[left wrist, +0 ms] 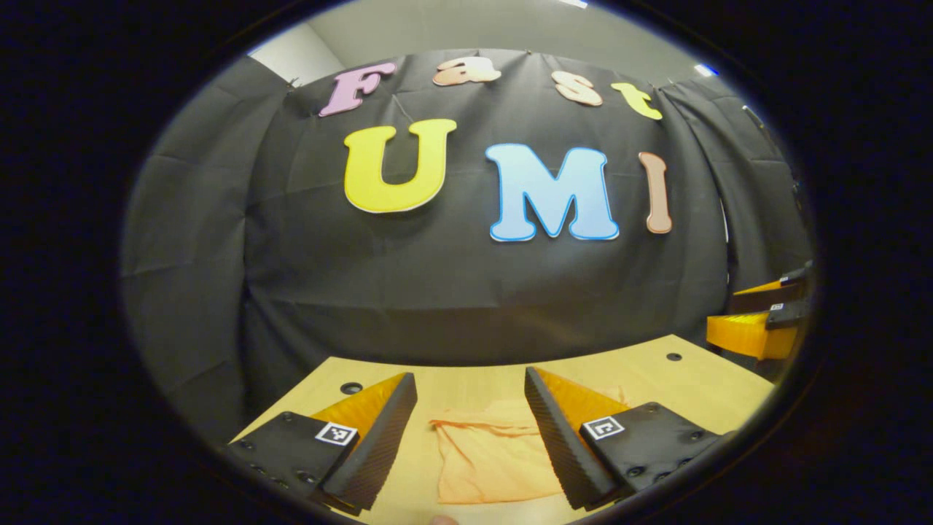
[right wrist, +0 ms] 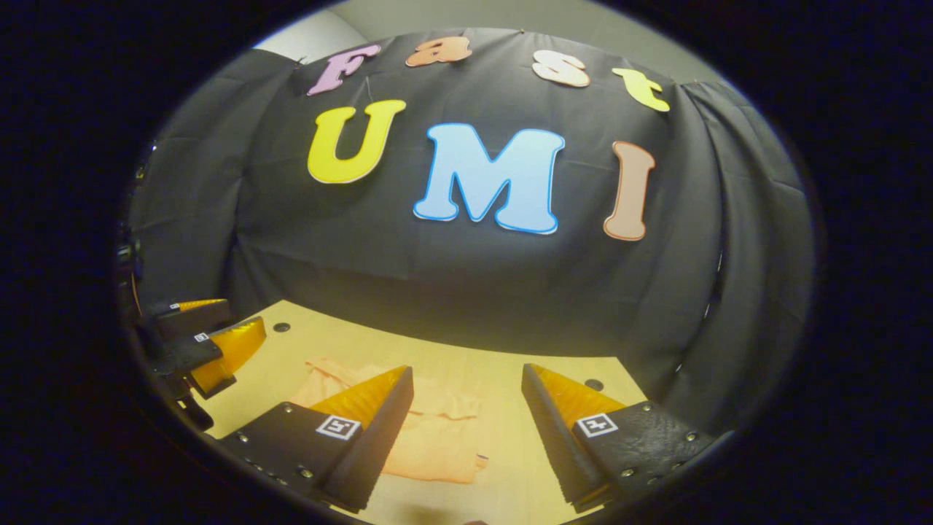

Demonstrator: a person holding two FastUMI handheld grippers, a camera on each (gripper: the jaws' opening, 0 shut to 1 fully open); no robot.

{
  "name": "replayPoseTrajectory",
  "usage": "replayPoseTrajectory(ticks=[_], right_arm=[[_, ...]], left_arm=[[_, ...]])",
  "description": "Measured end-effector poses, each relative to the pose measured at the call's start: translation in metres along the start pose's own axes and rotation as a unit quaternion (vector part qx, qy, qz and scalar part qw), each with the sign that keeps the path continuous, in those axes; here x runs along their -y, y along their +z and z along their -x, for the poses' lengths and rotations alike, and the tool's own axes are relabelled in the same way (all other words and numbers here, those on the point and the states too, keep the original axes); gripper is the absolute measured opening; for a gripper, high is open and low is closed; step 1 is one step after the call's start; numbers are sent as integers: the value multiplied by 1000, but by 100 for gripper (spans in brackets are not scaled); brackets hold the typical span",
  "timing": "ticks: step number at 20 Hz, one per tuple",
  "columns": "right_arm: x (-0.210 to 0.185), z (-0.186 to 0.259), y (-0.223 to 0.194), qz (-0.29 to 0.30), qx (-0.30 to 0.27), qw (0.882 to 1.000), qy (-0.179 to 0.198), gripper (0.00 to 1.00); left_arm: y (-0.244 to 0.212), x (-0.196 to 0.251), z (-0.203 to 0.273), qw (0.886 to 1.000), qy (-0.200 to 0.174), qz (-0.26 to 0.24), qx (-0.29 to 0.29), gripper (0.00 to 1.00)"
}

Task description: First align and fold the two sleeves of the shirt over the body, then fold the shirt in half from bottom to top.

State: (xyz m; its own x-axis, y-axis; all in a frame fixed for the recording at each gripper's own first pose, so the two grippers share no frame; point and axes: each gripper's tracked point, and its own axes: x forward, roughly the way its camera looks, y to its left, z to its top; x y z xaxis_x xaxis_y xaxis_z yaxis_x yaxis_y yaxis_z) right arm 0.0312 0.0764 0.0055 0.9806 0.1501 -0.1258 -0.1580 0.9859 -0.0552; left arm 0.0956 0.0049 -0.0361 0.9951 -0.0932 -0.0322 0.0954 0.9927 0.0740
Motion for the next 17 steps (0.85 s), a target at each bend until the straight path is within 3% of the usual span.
replayPoseTrajectory(ticks=[3,5,6,8,17], right_arm=[[4,23,6,7,16,1000,7,92],[5,37,9,7,24,1000,14,92],[8,45,8,6,27,1000,15,92],[10,57,11,3,37,999,16,92],[31,91,35,-4,65,998,-17,92]], left_arm=[[4,5,29,1000,12,13,3,99],[9,11,47,1000,19,16,8,93],[12,16,56,1000,19,18,10,99],[19,24,72,1000,19,19,16,99],[36,47,94,999,-1,23,25,95]])
